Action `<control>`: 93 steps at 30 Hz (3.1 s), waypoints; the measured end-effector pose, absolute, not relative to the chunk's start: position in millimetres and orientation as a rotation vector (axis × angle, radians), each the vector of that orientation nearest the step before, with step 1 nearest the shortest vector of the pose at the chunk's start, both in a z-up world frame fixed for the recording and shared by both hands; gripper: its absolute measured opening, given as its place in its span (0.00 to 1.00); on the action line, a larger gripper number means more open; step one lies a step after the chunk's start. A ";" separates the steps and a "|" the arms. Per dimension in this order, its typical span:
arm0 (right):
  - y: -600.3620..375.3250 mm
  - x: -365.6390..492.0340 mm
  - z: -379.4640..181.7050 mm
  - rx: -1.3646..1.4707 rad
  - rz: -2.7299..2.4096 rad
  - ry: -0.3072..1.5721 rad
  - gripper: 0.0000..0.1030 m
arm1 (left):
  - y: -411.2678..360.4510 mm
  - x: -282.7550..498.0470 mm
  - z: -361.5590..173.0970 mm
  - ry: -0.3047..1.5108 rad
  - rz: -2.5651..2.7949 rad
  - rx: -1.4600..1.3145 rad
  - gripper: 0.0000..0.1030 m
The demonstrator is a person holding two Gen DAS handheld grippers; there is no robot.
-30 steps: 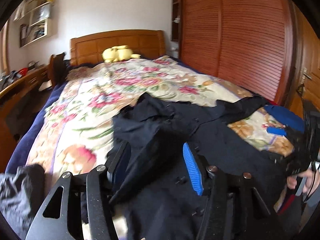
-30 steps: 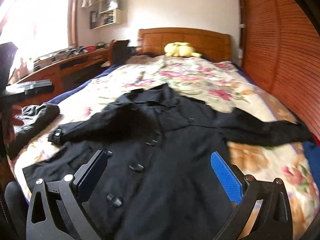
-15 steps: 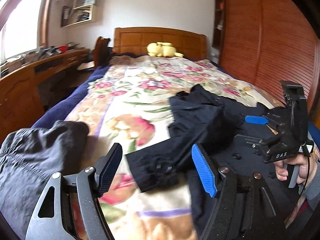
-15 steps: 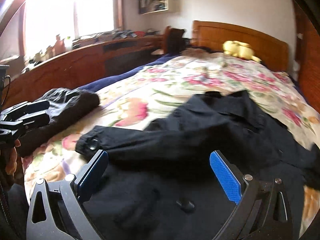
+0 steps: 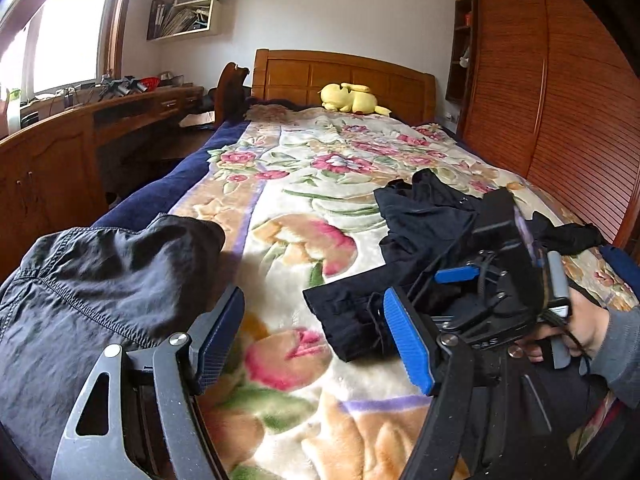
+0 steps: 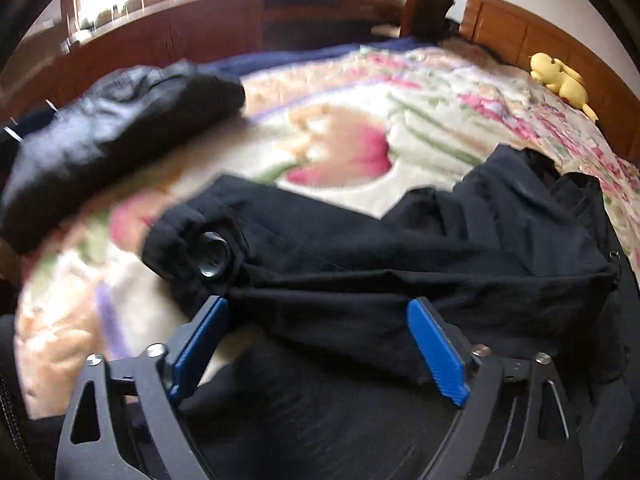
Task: Fold large clothes
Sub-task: 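Move the right tool to the other sleeve cuff and close on it, then fold the held sleeve across the coat front with the right tool and release, then grasp the coat's side edge near the hem with the right tool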
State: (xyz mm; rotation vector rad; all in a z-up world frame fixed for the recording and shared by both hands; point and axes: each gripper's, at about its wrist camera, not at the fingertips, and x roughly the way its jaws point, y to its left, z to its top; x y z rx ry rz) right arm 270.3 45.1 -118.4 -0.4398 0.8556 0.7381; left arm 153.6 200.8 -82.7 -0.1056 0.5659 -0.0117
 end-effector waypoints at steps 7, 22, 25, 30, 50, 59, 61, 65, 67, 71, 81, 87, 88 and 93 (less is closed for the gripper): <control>45.3 281.1 -114.3 -0.468 0.751 0.864 0.31 | 199.4 154.2 -84.7 0.565 -0.019 -0.106 0.71; -76.3 243.8 -9.6 -0.148 0.623 0.558 0.09 | 160.7 166.2 -73.1 0.535 -0.090 -0.096 0.71; -119.5 228.6 -6.0 -0.096 0.545 0.529 0.09 | 147.4 170.3 -70.9 0.531 -0.121 -0.092 0.71; -185.9 205.9 -35.5 -0.055 0.411 0.586 0.09 | 118.2 178.9 -68.3 0.533 -0.172 -0.066 0.71; -240.6 160.5 -61.6 -0.094 0.185 0.716 0.43 | 23.2 213.5 -83.6 0.584 -0.323 -0.041 0.72; -246.5 149.3 -69.1 -0.024 0.250 0.677 0.44 | 9.5 225.4 -114.0 0.671 -0.320 -0.012 0.72; -242.5 148.4 -68.7 -0.016 0.272 0.673 0.46 | 8.6 228.4 -117.4 0.682 -0.320 -0.015 0.72; -238.0 149.2 -68.8 -0.015 0.295 0.685 0.60 | 8.3 230.9 -122.4 0.698 -0.317 -0.019 0.72; -235.5 151.4 -72.8 -0.023 0.295 0.699 0.63 | 7.3 231.3 -123.2 0.702 -0.314 -0.015 0.72; -230.8 155.4 -81.6 -0.052 0.275 0.754 0.64 | 6.3 231.4 -124.2 0.704 -0.313 -0.007 0.72; -236.1 163.7 -97.1 -0.078 0.244 0.842 0.64 | 6.1 231.0 -124.1 0.705 -0.312 -0.012 0.72; -236.5 171.0 -106.9 -0.081 0.250 0.900 0.38 | 7.3 230.0 -122.9 0.698 -0.311 -0.016 0.72; -236.9 171.5 -106.8 -0.093 0.252 0.910 0.30 | 8.5 229.5 -122.2 0.695 -0.311 -0.018 0.72; -238.8 170.9 -91.3 -0.237 0.177 0.882 0.08 | 12.3 226.4 -118.8 0.677 -0.311 -0.026 0.72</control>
